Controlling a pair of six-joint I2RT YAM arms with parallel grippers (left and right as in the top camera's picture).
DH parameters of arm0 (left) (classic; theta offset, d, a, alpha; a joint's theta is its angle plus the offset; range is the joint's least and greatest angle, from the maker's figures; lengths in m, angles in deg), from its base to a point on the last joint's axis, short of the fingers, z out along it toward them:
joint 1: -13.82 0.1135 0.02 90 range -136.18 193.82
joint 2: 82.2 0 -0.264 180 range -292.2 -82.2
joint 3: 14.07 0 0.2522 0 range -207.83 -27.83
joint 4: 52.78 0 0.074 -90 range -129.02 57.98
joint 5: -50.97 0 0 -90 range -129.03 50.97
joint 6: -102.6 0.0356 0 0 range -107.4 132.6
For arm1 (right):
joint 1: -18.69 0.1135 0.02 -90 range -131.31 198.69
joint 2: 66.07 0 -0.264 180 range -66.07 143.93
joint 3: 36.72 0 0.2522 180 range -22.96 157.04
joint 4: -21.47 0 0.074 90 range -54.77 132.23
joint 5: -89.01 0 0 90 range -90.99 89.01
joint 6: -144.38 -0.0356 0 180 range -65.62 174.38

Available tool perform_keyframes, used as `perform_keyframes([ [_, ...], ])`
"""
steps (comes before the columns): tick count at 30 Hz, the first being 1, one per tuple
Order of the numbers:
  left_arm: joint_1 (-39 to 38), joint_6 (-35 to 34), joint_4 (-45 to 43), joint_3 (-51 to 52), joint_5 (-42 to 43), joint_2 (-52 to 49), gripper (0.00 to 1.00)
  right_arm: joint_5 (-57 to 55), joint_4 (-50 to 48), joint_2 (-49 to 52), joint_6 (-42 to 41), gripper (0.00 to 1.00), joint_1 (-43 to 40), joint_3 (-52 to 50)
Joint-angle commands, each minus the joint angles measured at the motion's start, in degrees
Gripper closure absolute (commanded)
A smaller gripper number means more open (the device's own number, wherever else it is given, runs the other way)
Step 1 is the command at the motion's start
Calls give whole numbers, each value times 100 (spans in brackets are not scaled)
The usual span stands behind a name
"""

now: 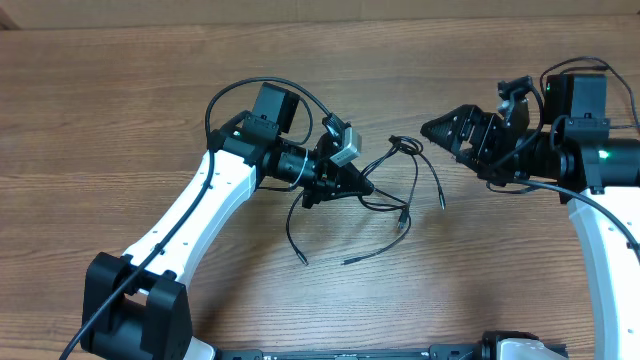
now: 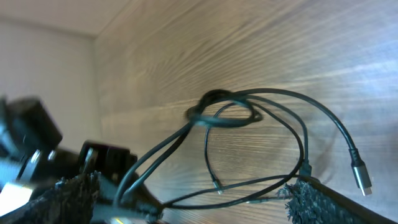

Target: Untangle cables

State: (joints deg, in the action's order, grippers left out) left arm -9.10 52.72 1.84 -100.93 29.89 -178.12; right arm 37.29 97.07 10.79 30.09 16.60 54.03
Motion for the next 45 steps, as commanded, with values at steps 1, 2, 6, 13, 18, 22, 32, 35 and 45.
perform_keyframes([
  [1,-103,361,-280,-26,459,-17,96,129,26,-33,-1716,4,22,28],
  [2,-129,361,-452,-26,461,-17,96,448,26,-33,-2186,3,22,28],
  [6,-236,361,-717,-26,466,-17,96,732,120,-35,-2844,10,22,28],
  [13,-654,361,-1375,-26,461,-17,96,769,168,-33,-3121,38,59,28],
  [18,-758,358,-1458,-24,367,-17,96,767,136,-33,-3099,81,59,28],
  [22,-732,219,-1456,-26,-238,-17,96,765,105,-33,-3073,96,59,28],
  [32,-669,-1132,-1502,-26,-1497,-15,0,417,-577,-33,-1574,96,59,28],
  [35,-551,-1270,-1639,-33,-378,26,1,-461,-579,-33,-1261,96,59,28],
  [45,48,-1838,-2920,-35,1106,122,0,-1502,-570,-22,133,96,59,26],
])
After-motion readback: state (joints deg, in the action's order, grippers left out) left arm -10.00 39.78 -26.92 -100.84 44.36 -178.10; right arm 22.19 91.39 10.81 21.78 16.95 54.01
